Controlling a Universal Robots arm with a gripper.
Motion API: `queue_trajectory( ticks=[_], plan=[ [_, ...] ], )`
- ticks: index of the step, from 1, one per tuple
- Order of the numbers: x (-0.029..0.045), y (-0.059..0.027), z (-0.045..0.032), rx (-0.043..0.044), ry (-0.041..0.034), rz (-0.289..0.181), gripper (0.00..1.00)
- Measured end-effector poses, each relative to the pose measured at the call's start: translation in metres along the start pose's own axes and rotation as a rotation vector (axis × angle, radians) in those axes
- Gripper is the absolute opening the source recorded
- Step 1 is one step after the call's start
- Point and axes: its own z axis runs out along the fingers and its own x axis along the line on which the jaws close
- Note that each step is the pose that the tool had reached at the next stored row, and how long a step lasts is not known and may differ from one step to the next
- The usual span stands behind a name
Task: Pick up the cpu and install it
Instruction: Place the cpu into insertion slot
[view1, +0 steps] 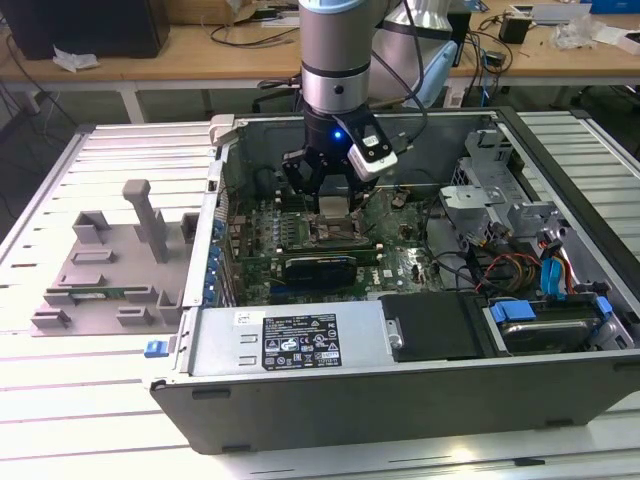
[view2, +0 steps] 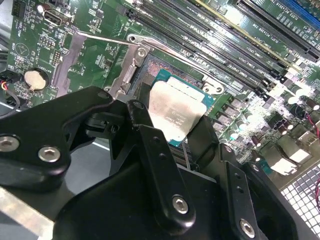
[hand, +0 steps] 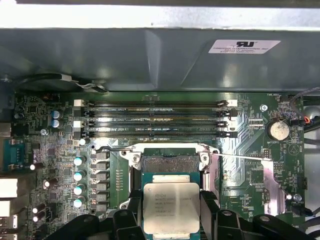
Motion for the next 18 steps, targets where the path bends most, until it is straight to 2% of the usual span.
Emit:
queue_trajectory(
  ticks=[8,9,13,18],
  plan=[
    [0.0000,0.0000,0.0000,0.0001,-0.0001,0.009,0.54],
    [-0.0001,0.0000,0.0000,0.0007,-0.0010,0.037,0.54],
    [0.0000,0.0000,0.0000,0.0019,-0.0027,0.090,0.54],
    [0.0000,0.0000,0.0002,0.0050,-0.0068,0.223,0.54]
  ],
)
